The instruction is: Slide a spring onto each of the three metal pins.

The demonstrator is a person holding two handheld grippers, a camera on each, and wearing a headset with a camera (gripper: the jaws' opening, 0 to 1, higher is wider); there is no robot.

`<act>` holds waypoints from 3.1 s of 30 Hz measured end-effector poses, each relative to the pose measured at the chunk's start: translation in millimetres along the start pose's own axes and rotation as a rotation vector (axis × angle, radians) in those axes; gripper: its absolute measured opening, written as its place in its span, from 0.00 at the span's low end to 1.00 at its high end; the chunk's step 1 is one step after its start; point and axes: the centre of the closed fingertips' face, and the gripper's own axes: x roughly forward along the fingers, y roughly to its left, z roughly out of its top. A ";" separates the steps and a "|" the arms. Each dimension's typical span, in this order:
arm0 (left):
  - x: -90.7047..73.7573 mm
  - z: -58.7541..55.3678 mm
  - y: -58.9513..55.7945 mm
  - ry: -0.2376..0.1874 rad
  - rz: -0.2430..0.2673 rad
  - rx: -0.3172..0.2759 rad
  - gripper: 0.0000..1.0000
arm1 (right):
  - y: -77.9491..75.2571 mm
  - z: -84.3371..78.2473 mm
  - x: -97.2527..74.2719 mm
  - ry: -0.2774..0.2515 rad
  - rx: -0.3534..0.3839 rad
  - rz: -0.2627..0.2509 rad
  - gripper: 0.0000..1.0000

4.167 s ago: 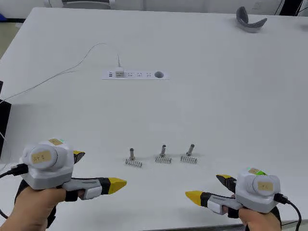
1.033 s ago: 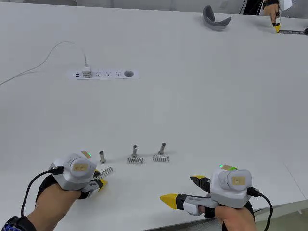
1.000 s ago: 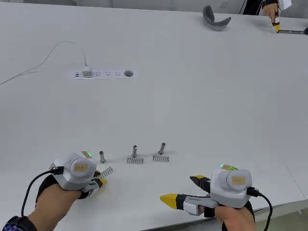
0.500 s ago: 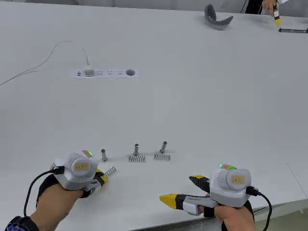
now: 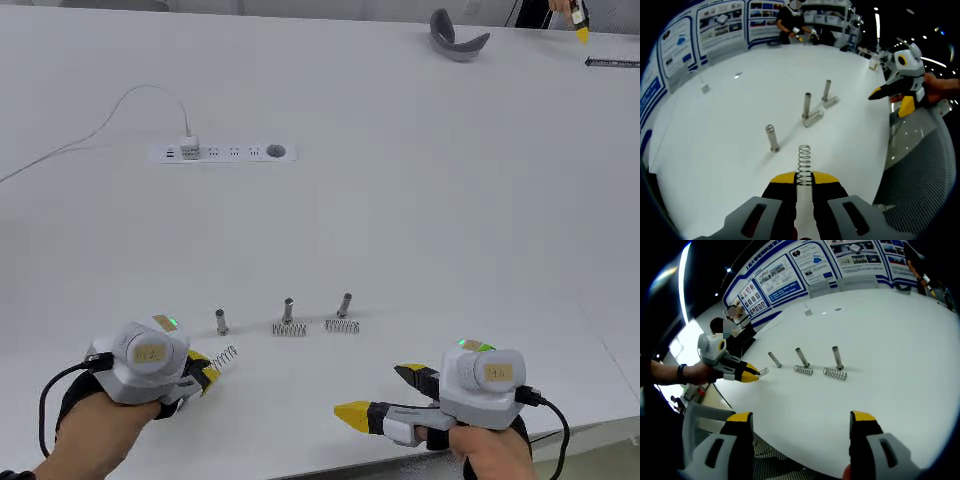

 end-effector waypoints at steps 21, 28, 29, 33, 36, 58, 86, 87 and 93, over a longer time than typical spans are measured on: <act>-46.2 22.6 -2.8 -0.070 0.001 0.042 0.10 | 14.6 8.9 8.1 -0.003 -0.014 0.051 0.79; -59.0 28.1 -3.3 -0.085 0.002 0.059 0.10 | 19.4 8.6 8.8 0.002 -0.014 0.070 0.78; -59.7 29.2 -3.7 -0.087 0.000 0.060 0.10 | 19.9 8.5 9.0 0.004 -0.015 0.072 0.78; -62.7 37.2 -6.5 -0.104 -0.004 0.075 0.10 | 23.0 10.1 9.8 0.002 -0.016 0.087 0.76; -63.6 44.2 -10.2 -0.116 -0.012 0.087 0.10 | 24.9 13.3 10.3 -0.004 -0.015 0.097 0.75; -47.4 68.3 -40.2 -0.139 -0.087 0.179 0.10 | 62.7 70.3 15.2 -0.107 0.044 0.290 0.41; -31.9 71.5 -97.1 -0.137 -0.203 0.267 0.10 | 106.8 60.8 31.4 -0.065 0.132 0.443 0.28; -31.9 71.6 -97.6 -0.137 -0.204 0.270 0.10 | 106.6 60.2 31.0 -0.064 0.133 0.441 0.28; -31.7 70.3 -99.4 -0.130 -0.216 0.283 0.10 | 103.3 61.8 27.9 -0.074 0.172 0.454 0.19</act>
